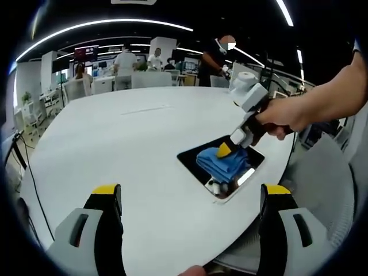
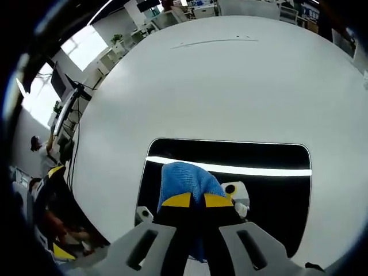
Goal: Wipe the mirror surface with the cleaning cloth until all visible marks leave the cleaned area.
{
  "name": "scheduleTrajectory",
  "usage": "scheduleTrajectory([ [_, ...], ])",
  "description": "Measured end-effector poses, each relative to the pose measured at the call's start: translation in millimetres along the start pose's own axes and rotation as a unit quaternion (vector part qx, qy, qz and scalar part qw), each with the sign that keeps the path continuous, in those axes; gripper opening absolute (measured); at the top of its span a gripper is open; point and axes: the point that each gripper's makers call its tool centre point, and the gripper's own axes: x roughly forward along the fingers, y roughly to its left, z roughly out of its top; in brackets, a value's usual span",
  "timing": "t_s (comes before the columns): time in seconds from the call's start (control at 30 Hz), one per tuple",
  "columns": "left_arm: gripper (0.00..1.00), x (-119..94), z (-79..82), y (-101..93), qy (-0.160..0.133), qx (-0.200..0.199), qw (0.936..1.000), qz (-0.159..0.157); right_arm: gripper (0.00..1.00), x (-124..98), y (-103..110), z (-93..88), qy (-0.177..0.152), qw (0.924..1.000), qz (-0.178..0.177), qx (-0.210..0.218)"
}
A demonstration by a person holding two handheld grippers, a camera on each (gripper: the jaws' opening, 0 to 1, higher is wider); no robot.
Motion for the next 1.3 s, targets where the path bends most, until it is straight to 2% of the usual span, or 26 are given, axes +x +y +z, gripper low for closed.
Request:
scheduleTrajectory([
  [0.3, 0.99, -1.0, -3.0, -5.6, 0.009, 0.008, 0.9999, -0.004, 0.00, -6.4, 2.1, -15.8, 0.002, 1.0000, 0.006, 0.008],
  [1.3, 0.99, 7.8, 4.4, -16.7, -0.001, 0.003, 0.9999, -0.015, 0.00, -16.9, 8.4, -48.5, 0.017, 0.9993, 0.024, 0.023],
])
